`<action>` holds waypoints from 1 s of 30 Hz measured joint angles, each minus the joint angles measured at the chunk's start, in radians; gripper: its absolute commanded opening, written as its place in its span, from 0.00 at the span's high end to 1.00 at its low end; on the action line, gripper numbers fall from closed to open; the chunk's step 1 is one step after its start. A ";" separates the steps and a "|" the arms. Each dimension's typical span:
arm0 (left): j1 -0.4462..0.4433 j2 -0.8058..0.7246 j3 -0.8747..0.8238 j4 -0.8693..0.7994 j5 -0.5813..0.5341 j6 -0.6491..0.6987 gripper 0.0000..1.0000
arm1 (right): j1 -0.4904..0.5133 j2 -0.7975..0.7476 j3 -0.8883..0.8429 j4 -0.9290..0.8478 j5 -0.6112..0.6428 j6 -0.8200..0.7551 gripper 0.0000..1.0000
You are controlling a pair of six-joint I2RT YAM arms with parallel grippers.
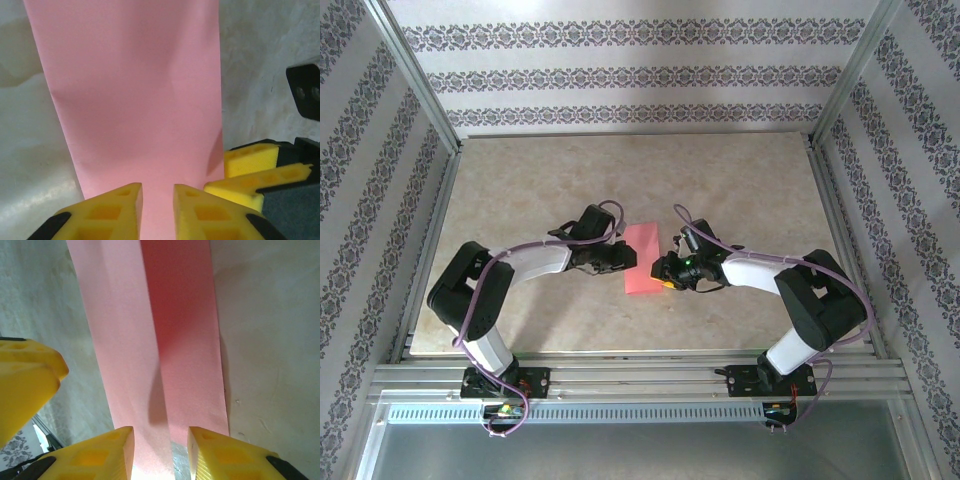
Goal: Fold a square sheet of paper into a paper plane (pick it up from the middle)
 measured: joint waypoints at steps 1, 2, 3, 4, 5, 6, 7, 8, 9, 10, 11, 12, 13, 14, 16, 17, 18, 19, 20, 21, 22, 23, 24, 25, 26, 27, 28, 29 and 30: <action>-0.011 -0.013 -0.002 -0.013 -0.014 0.019 0.64 | -0.005 0.000 -0.006 0.008 -0.005 0.006 0.65; -0.024 -0.027 -0.003 -0.024 -0.030 0.040 0.60 | -0.013 0.000 -0.011 0.015 -0.008 0.014 0.65; -0.037 -0.040 -0.003 -0.034 -0.046 0.062 0.58 | -0.022 0.000 -0.016 0.019 -0.012 0.021 0.65; -0.055 -0.056 -0.002 -0.047 -0.069 0.085 0.55 | -0.034 -0.003 -0.021 0.024 -0.015 0.025 0.64; -0.074 -0.071 0.000 -0.063 -0.092 0.109 0.51 | -0.049 -0.009 -0.028 0.026 -0.016 0.029 0.62; -0.094 -0.083 0.005 -0.082 -0.121 0.132 0.50 | -0.062 -0.018 -0.034 0.026 -0.018 0.032 0.60; -0.120 -0.092 0.015 -0.105 -0.155 0.156 0.48 | -0.082 -0.034 -0.043 0.026 -0.018 0.034 0.58; -0.146 -0.097 0.029 -0.126 -0.194 0.179 0.46 | -0.100 -0.053 -0.050 0.023 -0.019 0.034 0.56; -0.169 -0.099 0.042 -0.144 -0.225 0.197 0.45 | -0.117 -0.069 -0.055 0.021 -0.018 0.034 0.54; -0.198 -0.099 0.063 -0.168 -0.267 0.220 0.44 | -0.138 -0.092 -0.060 0.018 -0.017 0.033 0.53; -0.228 -0.098 0.083 -0.192 -0.308 0.243 0.43 | -0.159 -0.114 -0.063 0.016 -0.016 0.031 0.51; -0.256 -0.096 0.104 -0.215 -0.349 0.264 0.43 | -0.177 -0.131 -0.067 0.016 -0.015 0.029 0.51; -0.285 -0.090 0.126 -0.237 -0.390 0.285 0.42 | -0.202 -0.151 -0.072 0.016 -0.015 0.028 0.51; -0.313 -0.082 0.149 -0.254 -0.430 0.307 0.42 | -0.224 -0.166 -0.077 0.016 -0.015 0.028 0.50; -0.360 -0.056 0.189 -0.286 -0.498 0.352 0.41 | -0.260 -0.184 -0.087 0.015 -0.014 0.027 0.49; -0.379 -0.037 0.209 -0.303 -0.528 0.374 0.41 | -0.276 -0.188 -0.091 0.014 -0.015 0.027 0.49; -0.391 -0.019 0.227 -0.318 -0.547 0.389 0.41 | -0.289 -0.189 -0.093 0.011 -0.015 0.027 0.49; -0.406 0.010 0.250 -0.340 -0.571 0.409 0.40 | -0.301 -0.189 -0.095 0.006 -0.015 0.027 0.50; -0.417 0.036 0.272 -0.359 -0.591 0.423 0.39 | -0.312 -0.189 -0.097 0.002 -0.014 0.027 0.50; -0.425 0.061 0.290 -0.375 -0.609 0.435 0.39 | -0.319 -0.189 -0.097 -0.003 -0.014 0.027 0.50; -0.434 0.088 0.310 -0.394 -0.628 0.447 0.39 | -0.327 -0.189 -0.098 -0.006 -0.014 0.026 0.50; -0.443 0.114 0.329 -0.415 -0.646 0.454 0.38 | -0.334 -0.190 -0.098 -0.009 -0.014 0.023 0.50; -0.449 0.133 0.345 -0.433 -0.658 0.458 0.38 | -0.341 -0.190 -0.100 -0.011 -0.014 0.022 0.50; -0.459 0.155 0.362 -0.452 -0.673 0.461 0.38 | -0.347 -0.192 -0.103 -0.014 -0.013 0.020 0.50; -0.469 0.175 0.378 -0.467 -0.687 0.463 0.38 | -0.353 -0.195 -0.106 -0.018 -0.011 0.019 0.50; -0.476 0.188 0.389 -0.480 -0.699 0.464 0.38 | -0.357 -0.197 -0.109 -0.022 -0.010 0.019 0.50; -0.486 0.203 0.401 -0.493 -0.715 0.464 0.39 | -0.359 -0.199 -0.110 -0.025 -0.008 0.019 0.50; -0.492 0.215 0.413 -0.505 -0.728 0.464 0.40 | -0.360 -0.199 -0.110 -0.026 -0.006 0.019 0.50; -0.495 0.225 0.424 -0.514 -0.739 0.463 0.42 | -0.361 -0.199 -0.110 -0.027 -0.006 0.019 0.50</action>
